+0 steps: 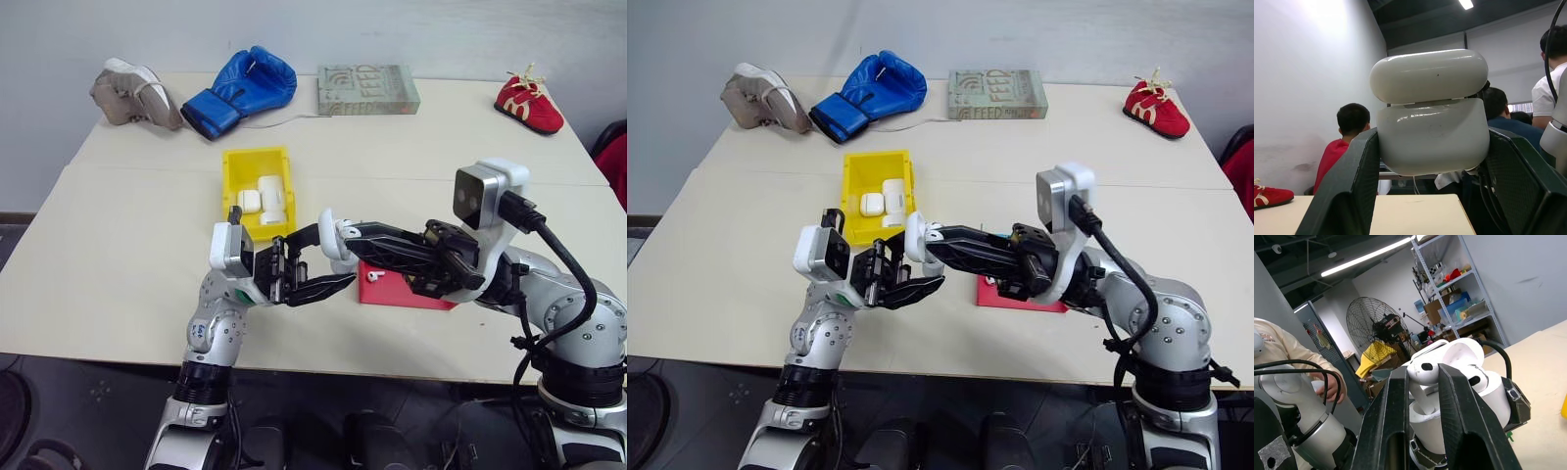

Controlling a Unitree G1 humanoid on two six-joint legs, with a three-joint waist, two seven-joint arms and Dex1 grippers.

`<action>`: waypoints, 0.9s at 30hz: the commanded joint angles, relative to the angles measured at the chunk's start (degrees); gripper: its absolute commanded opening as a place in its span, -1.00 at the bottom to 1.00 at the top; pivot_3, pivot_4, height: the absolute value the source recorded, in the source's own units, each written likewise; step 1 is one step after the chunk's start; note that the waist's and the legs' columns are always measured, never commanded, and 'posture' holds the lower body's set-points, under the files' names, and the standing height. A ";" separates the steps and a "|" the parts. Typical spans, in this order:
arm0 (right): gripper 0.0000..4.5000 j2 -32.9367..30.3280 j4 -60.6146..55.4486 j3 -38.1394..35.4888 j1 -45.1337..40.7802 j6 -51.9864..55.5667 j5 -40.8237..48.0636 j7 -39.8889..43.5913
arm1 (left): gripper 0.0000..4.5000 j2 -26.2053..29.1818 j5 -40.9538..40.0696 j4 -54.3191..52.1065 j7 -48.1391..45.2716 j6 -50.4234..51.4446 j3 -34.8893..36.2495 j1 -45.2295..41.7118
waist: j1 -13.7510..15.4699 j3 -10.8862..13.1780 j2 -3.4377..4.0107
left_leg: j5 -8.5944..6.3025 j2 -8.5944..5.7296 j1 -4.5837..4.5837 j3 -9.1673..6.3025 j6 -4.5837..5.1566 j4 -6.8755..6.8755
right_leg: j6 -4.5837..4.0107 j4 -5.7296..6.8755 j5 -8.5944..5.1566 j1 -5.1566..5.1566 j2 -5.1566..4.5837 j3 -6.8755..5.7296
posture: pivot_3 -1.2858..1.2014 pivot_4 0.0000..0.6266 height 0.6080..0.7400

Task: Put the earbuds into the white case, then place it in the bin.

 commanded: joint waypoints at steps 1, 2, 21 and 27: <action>-0.82 -0.29 -1.33 1.22 0.79 -0.21 -0.41 1.08 | 0.25 -0.62 -0.23 -1.13 0.38 -0.92 -0.22 -0.36 | 0.00 0.00 0.00 | 0.00 0.00 0.00 0.00 0.00 0.00 | 0.00 0.00 0.00 0.00 0.00 0.00 | 0.03 -0.52 1.00; -0.82 -0.52 -1.43 1.48 1.00 -0.19 -0.62 1.29 | 0.25 -0.69 -0.17 -1.10 0.44 -0.97 -0.20 -0.42 | 0.01 0.00 0.00 | 0.00 0.00 0.00 0.00 0.00 0.00 | 0.00 -0.01 0.00 0.00 0.00 0.00 | 0.03 -0.52 1.00; 0.65 -10.17 -3.45 -3.76 4.14 0.16 -0.21 7.01 | 0.25 0.62 -1.02 -1.23 0.35 0.29 1.28 2.18 | 0.29 0.01 -0.01 | -0.02 0.00 -0.02 -0.02 0.03 -0.02 | 0.00 -0.09 0.00 0.01 -0.02 -0.02 | 0.03 -0.52 1.00; 0.65 -19.46 -1.17 -13.54 12.24 2.59 4.90 8.35 | 0.25 4.22 3.00 2.08 1.06 -1.71 2.26 1.38 | 1.13 0.03 -0.05 | -0.04 0.00 -0.05 -0.03 0.08 -0.02 | 0.00 -0.21 0.00 0.08 -0.02 -0.06 | 0.03 -0.52 1.00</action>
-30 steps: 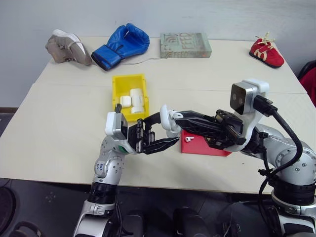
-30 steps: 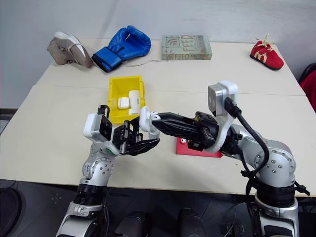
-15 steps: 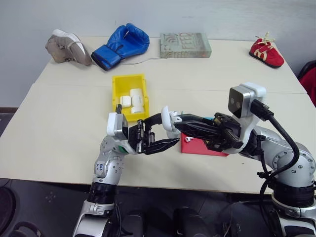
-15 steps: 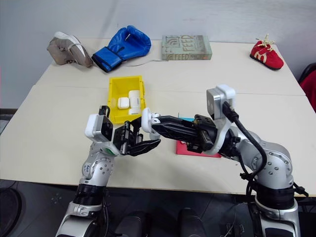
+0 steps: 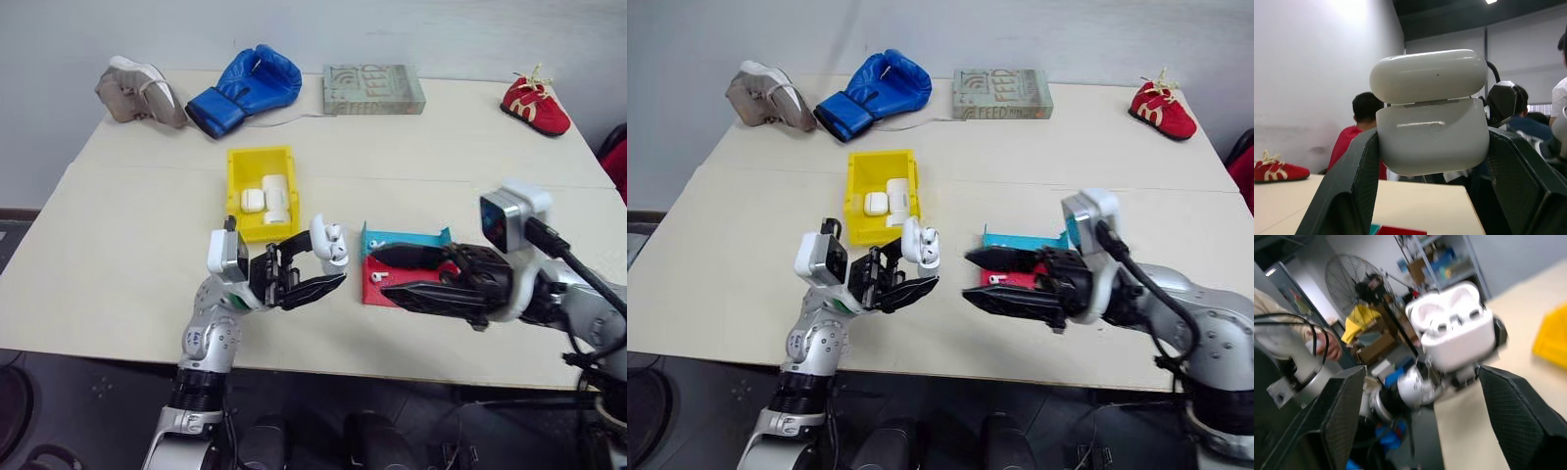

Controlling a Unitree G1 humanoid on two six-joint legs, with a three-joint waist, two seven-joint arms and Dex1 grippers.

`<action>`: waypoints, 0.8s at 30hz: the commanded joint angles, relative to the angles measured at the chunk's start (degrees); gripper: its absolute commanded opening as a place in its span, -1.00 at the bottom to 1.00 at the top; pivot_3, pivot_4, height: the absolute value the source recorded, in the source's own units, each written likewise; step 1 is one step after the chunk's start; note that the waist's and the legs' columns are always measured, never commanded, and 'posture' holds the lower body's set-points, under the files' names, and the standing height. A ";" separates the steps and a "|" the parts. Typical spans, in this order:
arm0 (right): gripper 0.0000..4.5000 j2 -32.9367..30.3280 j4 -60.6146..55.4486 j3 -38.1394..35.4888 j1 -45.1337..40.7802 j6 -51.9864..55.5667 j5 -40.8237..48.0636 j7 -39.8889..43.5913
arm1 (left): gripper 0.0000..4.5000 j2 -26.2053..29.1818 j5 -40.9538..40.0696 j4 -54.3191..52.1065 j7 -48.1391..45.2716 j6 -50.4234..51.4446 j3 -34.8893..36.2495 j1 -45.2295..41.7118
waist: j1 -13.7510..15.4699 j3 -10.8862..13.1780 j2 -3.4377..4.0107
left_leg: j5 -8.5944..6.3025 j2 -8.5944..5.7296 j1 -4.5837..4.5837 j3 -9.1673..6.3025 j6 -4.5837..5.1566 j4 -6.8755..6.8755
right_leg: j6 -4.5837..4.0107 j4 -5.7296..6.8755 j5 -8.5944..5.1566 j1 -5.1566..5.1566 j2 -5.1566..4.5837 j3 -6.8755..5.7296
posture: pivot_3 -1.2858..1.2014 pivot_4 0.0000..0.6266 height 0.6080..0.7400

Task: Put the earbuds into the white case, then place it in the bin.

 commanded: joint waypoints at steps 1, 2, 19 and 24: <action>0.65 -2.28 0.11 -6.10 2.22 -0.59 2.13 -0.43 | 0.25 2.06 4.35 0.72 1.78 -2.00 -0.08 -2.02 | 0.10 0.01 -0.02 | 0.00 0.00 0.01 0.03 0.00 0.01 | 0.00 -0.01 0.00 0.00 0.00 0.01 | 0.03 -0.52 1.00; 0.58 -3.36 -0.74 -5.67 2.99 -2.62 -3.10 1.15 | 0.25 3.53 8.06 1.71 3.02 -3.11 -0.93 -3.26 | 0.18 0.01 -0.02 | 0.00 0.00 0.01 0.05 0.00 0.02 | 0.00 -0.01 0.00 0.01 0.01 0.02 | 0.03 -0.52 1.00; -0.99 2.87 -2.72 19.17 -12.81 -17.52 -38.39 3.65 | 0.25 11.07 24.71 -1.44 8.41 -1.02 -12.47 -9.48 | 0.36 0.02 -0.04 | 0.00 -0.01 0.01 0.04 0.01 -0.04 | 0.03 0.02 0.01 -0.09 0.00 0.03 | 0.03 -0.52 1.00; -0.99 2.30 -1.36 19.62 -11.25 -18.43 -41.80 4.99 | 0.25 11.60 24.32 -1.65 8.58 -1.81 -11.73 -9.39 | 0.28 0.02 -0.04 | 0.00 -0.02 -0.02 0.03 0.01 -0.04 | 0.02 0.03 0.01 -0.10 -0.01 0.01 | 0.03 -0.52 1.00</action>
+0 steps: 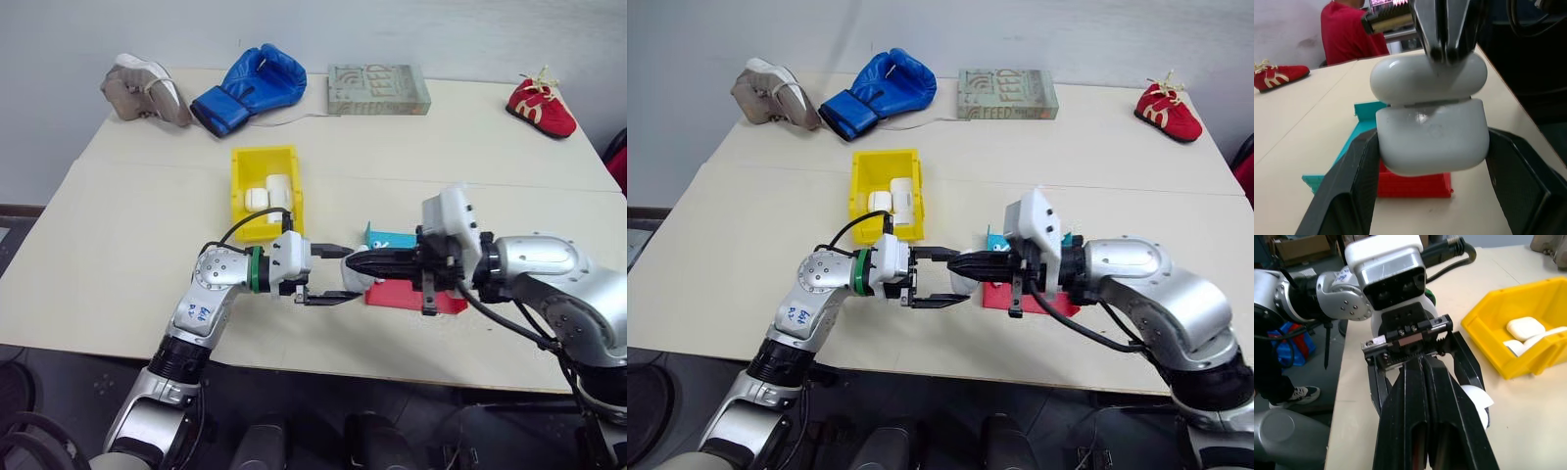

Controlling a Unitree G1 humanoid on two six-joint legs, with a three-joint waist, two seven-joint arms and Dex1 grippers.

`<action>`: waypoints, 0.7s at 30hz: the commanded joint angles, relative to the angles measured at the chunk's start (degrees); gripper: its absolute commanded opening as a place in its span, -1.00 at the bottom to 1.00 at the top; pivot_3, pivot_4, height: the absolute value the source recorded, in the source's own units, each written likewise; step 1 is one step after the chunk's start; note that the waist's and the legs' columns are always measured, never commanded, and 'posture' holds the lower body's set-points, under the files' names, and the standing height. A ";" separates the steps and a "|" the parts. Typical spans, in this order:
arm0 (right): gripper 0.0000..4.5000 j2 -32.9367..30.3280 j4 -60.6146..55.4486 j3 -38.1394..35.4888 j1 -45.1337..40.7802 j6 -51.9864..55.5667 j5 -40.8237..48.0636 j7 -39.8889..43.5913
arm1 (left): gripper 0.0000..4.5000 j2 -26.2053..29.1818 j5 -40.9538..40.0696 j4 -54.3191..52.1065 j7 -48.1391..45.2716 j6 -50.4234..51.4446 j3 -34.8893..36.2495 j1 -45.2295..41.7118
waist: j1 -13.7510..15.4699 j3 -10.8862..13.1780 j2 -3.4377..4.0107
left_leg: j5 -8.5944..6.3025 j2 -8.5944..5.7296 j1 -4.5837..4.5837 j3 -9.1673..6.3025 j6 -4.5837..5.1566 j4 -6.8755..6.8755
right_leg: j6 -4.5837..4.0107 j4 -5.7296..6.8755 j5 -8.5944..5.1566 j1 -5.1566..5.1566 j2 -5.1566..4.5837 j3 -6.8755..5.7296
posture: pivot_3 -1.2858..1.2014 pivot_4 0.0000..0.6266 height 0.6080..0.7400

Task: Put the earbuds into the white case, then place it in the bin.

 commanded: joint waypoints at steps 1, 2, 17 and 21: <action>-0.99 -1.78 0.38 -1.95 2.78 -2.45 -2.06 2.80 | 0.25 0.71 -1.42 -3.31 0.03 -1.37 1.21 -0.08 | 0.08 0.00 0.00 | 0.00 0.00 0.00 -0.01 0.00 0.00 | 0.00 0.01 0.00 0.00 0.00 -0.01 | 0.03 -0.52 1.00; -0.99 -2.86 0.86 -3.68 4.89 -3.53 -2.20 4.38 | 0.25 1.11 -1.83 -3.57 -0.33 -1.56 1.63 0.24 | 0.13 0.00 0.00 | 0.00 0.00 0.00 -0.02 0.00 0.00 | 0.00 0.01 0.00 0.01 0.00 -0.03 | 0.03 -0.52 1.00; -0.42 8.80 -1.89 -38.41 36.02 -19.40 3.65 2.68 | 0.25 6.46 -5.57 -6.38 21.98 18.87 17.37 -1.52 | 0.03 0.04 -0.08 | 0.00 0.00 0.05 0.03 0.00 0.07 | 0.03 0.39 0.02 0.07 0.01 0.01 | 0.03 -0.52 1.00; 0.22 14.30 -4.48 -39.28 40.66 -27.93 -3.20 -0.44 | 0.25 7.39 -2.72 -0.40 27.84 20.80 18.52 -7.13 | 0.06 0.03 -0.08 | 0.00 -0.01 0.14 0.06 -0.01 0.07 | 0.05 0.49 0.03 0.08 0.04 0.07 | 0.03 -0.52 1.00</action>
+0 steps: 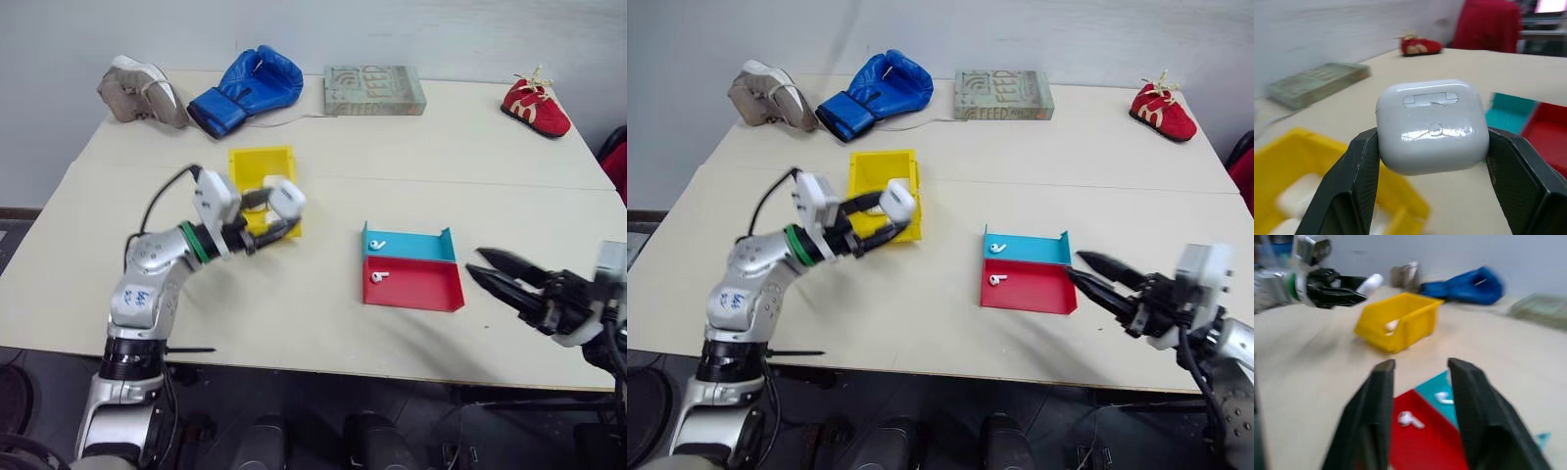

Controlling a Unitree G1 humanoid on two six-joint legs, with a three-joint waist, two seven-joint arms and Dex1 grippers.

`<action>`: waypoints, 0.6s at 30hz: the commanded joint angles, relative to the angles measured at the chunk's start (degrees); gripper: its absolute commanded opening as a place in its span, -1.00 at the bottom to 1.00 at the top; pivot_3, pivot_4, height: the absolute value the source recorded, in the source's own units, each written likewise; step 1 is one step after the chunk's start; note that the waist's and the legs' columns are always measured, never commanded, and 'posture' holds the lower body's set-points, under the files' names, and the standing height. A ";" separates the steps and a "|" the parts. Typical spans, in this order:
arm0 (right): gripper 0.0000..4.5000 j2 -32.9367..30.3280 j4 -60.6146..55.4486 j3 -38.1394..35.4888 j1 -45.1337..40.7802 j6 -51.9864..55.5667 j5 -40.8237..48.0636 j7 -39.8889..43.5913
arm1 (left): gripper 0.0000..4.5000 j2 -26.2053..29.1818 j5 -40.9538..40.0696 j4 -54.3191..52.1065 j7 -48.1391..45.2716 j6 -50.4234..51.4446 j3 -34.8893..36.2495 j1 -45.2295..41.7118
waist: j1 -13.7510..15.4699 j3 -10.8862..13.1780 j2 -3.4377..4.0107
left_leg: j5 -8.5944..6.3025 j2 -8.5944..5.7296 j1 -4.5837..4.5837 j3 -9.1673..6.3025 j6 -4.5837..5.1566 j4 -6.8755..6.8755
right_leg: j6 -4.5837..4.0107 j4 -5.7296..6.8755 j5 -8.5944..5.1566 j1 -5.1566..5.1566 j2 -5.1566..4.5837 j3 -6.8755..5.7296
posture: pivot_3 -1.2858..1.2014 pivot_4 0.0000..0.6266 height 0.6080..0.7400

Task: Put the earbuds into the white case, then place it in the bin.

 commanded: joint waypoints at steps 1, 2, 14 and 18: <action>0.39 2.87 -3.78 -1.23 2.20 -7.13 -4.56 -3.00 | 0.25 0.87 1.88 3.88 3.01 -0.22 1.14 -3.86 | 0.00 0.00 0.00 | 0.00 -0.01 0.01 0.02 0.00 -0.05 | 0.00 0.00 0.00 -0.01 0.00 0.01 | 0.03 -0.52 1.00; 0.56 3.69 -4.12 -1.07 2.07 -9.35 -5.97 -3.69 | 0.25 0.93 2.22 4.91 3.23 -0.36 1.02 -4.71 | -0.10 0.00 0.01 | 0.00 -0.02 0.02 0.02 -0.01 -0.06 | 0.00 0.01 0.00 -0.02 0.00 0.01 | 0.03 -0.52 1.00; 1.00 4.57 -3.09 6.62 2.20 -16.00 -10.58 -4.37 | 0.78 1.52 9.30 21.36 6.77 4.58 -3.16 -15.81 | -0.10 0.00 0.00 | 0.03 -0.03 0.04 0.08 -0.07 -0.06 | 0.00 0.08 0.00 -0.07 0.08 0.06 | 0.03 -0.52 1.00; 1.00 3.60 -1.01 7.72 1.40 -16.48 -10.98 -3.90 | 0.98 3.17 6.49 17.55 4.76 3.98 0.29 -13.54 | -0.21 0.00 0.00 | 0.04 -0.03 0.04 0.08 -0.07 -0.04 | 0.00 0.09 0.00 -0.07 0.07 0.07 | 0.03 -0.52 1.00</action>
